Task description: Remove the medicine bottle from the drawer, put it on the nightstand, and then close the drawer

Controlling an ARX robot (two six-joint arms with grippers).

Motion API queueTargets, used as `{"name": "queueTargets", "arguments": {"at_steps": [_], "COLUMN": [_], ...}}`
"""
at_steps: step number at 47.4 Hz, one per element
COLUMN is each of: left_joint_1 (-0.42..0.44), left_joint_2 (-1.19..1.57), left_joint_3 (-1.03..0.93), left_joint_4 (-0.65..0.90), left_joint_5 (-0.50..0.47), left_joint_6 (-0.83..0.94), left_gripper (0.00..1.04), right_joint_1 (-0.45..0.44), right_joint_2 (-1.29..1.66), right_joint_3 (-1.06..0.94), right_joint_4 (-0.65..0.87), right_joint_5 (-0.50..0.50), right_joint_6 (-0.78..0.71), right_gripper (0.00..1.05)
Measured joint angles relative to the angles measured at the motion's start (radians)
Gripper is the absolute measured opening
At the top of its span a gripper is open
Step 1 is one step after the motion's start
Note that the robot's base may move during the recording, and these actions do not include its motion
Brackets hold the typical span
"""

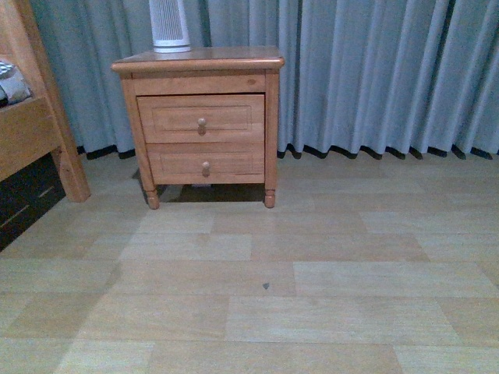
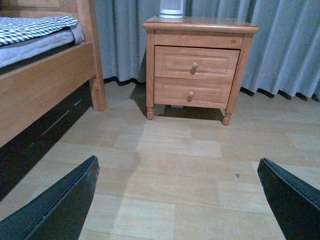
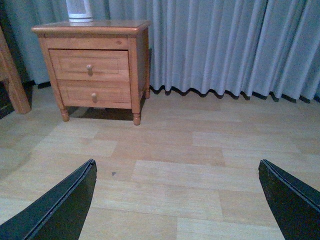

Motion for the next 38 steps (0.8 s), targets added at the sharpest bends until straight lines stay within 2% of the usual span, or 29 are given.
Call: {"name": "queueTargets", "arguments": {"at_steps": [38], "left_joint_1": [0.0], "left_joint_2": [0.0], "left_joint_3": [0.0], "left_joint_4": [0.0], "left_joint_5": [0.0], "left_joint_6": [0.0], "left_gripper": [0.98], "right_joint_1": [0.0], "right_joint_2": [0.0], "right_joint_3": [0.0], "right_joint_4": [0.0], "right_joint_5": [0.0], "right_joint_6": [0.0], "right_gripper": [0.98]}}
